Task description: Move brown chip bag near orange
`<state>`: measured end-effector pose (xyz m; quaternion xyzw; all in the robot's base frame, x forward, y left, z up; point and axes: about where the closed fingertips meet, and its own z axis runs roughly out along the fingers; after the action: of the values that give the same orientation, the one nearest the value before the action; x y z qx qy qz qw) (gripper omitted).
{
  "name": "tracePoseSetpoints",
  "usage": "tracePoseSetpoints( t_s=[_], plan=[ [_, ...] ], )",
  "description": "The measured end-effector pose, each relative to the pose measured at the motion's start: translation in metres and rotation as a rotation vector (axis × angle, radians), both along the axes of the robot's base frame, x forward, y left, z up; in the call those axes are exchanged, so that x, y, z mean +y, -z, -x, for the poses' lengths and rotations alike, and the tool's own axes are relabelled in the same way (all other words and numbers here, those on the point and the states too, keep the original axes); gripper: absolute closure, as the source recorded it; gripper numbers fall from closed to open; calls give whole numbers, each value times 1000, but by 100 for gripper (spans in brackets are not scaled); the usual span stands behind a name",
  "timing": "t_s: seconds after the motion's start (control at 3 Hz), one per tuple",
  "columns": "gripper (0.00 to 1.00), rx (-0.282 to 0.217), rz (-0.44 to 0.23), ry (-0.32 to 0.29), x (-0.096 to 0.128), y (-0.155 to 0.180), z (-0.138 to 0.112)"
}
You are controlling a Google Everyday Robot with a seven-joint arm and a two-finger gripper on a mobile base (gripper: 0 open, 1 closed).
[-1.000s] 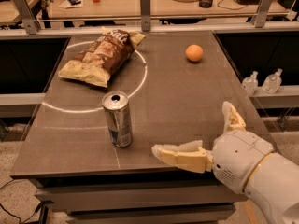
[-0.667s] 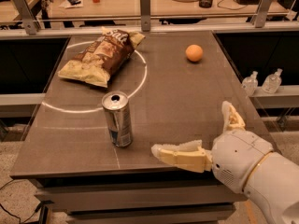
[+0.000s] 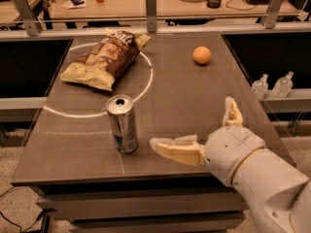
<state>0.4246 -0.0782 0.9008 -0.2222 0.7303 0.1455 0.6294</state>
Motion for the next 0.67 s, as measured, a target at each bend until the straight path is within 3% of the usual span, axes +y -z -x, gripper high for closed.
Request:
tracePoseSetpoints(
  t_s=[0.67],
  plan=[
    [0, -117, 11, 38, 5, -6, -50]
  ],
)
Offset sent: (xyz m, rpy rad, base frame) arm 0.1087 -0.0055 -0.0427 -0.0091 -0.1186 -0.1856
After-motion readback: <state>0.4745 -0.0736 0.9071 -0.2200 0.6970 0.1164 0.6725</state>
